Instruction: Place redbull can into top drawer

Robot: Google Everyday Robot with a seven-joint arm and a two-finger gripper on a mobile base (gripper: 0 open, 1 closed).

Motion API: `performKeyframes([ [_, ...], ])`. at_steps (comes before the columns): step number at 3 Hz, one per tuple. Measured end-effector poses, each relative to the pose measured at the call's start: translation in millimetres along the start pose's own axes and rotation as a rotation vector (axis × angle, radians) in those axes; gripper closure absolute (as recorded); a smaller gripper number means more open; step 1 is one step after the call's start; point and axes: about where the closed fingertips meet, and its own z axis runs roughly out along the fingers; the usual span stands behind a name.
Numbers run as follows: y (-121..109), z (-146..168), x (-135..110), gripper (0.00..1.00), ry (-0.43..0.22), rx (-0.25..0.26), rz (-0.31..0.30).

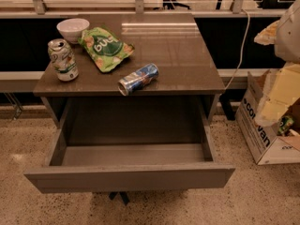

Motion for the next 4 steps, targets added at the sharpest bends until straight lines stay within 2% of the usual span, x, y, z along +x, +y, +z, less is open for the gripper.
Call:
performKeyframes([
  [2, -6, 4, -7, 0.00, -0.009, -0.001, -0.022],
  [3, -28, 24, -38, 0.00, -0.004, 0.004, -0.124],
  [4, -63, 46, -96, 0.00, -0.003, 0.045, -0.286],
])
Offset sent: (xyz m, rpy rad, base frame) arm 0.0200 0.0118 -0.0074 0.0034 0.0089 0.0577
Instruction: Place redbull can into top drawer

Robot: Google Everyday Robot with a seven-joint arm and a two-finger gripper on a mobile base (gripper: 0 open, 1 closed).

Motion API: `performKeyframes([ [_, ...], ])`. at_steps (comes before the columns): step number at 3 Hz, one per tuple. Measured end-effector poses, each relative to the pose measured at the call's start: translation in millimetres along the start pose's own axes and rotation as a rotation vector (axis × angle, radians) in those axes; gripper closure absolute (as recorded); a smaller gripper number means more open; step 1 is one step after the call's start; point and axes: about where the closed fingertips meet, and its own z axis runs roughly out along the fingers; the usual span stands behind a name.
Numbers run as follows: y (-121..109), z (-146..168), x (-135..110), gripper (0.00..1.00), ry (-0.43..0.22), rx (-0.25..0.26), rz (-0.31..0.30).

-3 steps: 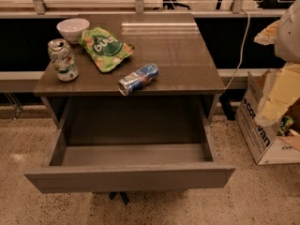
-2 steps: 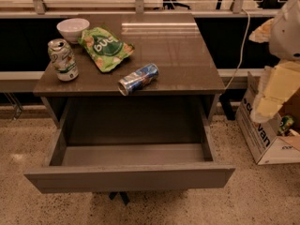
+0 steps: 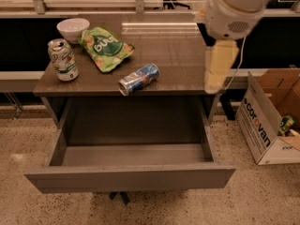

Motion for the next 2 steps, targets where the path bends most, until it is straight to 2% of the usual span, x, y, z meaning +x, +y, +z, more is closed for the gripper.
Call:
performKeyframes([
  [1, -37, 32, -50, 0.00, -0.037, 0.019, -0.147],
  [2, -47, 71, -94, 0.00, -0.101, -0.009, -0.248],
])
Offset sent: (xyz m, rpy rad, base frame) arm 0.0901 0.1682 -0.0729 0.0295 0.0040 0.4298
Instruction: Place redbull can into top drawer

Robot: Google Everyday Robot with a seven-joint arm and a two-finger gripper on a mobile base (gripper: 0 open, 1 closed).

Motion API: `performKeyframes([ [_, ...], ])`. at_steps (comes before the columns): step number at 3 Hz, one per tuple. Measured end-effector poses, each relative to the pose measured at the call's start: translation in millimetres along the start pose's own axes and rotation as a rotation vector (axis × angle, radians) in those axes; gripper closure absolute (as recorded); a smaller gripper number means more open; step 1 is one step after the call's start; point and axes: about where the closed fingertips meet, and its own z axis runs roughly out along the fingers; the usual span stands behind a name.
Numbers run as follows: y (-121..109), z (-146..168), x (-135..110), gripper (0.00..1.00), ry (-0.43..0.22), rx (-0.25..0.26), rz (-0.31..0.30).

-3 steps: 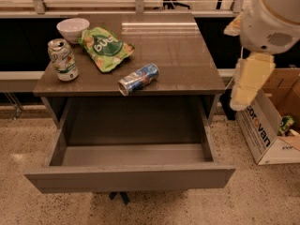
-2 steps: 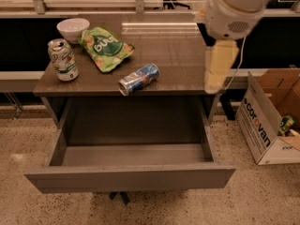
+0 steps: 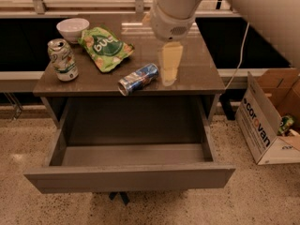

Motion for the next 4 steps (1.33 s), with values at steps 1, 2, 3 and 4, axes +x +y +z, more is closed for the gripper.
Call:
performKeyframes([
  [1, 5, 49, -35, 0.00, -0.046, -0.056, -0.073],
  [2, 23, 93, -53, 0.00, -0.059, -0.131, -0.112],
  [3, 36, 119, -59, 0.16, -0.068, -0.179, -0.123],
  [4, 41, 134, -60, 0.41, -0.068, -0.196, -0.117],
])
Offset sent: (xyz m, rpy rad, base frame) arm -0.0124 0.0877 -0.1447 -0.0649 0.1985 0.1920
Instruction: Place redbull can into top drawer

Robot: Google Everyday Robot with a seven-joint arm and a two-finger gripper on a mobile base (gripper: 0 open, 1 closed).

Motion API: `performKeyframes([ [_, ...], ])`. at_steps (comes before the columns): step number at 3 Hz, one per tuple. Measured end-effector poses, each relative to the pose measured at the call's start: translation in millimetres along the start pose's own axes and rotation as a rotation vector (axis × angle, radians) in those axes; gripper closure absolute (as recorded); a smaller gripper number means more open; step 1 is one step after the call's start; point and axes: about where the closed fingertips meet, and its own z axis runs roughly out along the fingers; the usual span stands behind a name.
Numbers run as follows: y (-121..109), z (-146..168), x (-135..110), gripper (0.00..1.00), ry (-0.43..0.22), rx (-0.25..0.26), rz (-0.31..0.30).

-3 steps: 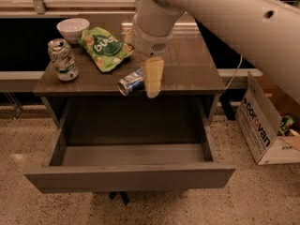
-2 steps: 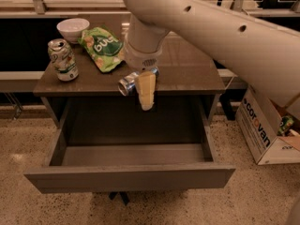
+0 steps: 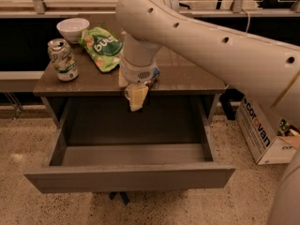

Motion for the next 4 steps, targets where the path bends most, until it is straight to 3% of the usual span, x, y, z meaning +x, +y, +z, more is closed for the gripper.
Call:
performKeyframes([
  [2, 3, 1, 10, 0.86, -0.022, 0.013, 0.044],
  [3, 4, -50, 22, 1.00, -0.046, 0.054, 0.124],
  [4, 12, -159, 36, 1.00, -0.084, 0.154, 0.273],
])
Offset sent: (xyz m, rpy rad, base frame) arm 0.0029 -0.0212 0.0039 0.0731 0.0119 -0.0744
